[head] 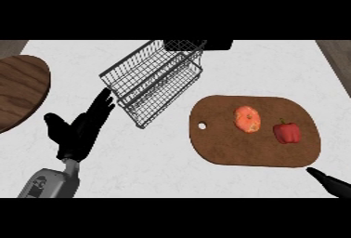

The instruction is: Pick the bell pepper from the cutting board and place it in the tiered basket

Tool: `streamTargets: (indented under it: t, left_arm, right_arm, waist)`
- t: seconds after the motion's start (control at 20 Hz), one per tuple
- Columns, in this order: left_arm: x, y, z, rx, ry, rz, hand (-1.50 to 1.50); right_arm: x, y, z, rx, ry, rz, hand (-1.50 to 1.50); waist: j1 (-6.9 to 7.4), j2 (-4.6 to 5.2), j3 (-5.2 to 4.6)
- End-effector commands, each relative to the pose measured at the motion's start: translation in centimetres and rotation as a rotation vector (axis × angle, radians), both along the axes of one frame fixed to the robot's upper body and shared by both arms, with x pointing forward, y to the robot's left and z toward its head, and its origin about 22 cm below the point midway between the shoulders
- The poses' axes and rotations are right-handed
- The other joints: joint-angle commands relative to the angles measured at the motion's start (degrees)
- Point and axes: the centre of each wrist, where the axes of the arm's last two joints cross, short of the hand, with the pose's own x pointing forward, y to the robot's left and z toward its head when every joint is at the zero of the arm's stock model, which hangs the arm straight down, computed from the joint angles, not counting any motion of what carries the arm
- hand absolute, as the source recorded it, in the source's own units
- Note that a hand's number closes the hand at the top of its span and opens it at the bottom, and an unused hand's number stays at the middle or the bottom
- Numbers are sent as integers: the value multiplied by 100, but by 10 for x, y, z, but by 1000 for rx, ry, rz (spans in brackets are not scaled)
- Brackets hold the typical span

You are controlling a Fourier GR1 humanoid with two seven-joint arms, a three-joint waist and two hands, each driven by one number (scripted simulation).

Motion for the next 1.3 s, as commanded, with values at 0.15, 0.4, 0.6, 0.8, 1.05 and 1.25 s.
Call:
streamTargets:
  t: [0.15,0.4,0.6,0.8,1.05,1.25]
  left_arm:
    - [-7,-8,-4,-2,4,-7,0]
    - [5,-10,15,3,1,-17,0]
    - [3,-16,8,-6,7,-18,0]
    - [5,-9,5,11,13,-25,0]
    - [12,-9,17,13,3,-58,0]
    - [3,-5,1,2,5,-42,0]
  right_arm:
    - [-39,-12,45,-355,223,-186,-150]
    - [-44,16,96,-491,346,-276,-150]
    - [-56,63,122,-470,454,-291,-150]
    - [-56,107,142,-451,525,-280,-150]
    - [-21,134,126,-536,646,-363,-150]
    - [-3,162,115,-589,717,-393,-150]
  waist:
    - [23,-5,-28]
    - [47,15,-48]
    - [117,27,-29]
    - [202,36,-21]
    - [273,43,-7]
    - [229,31,-2]
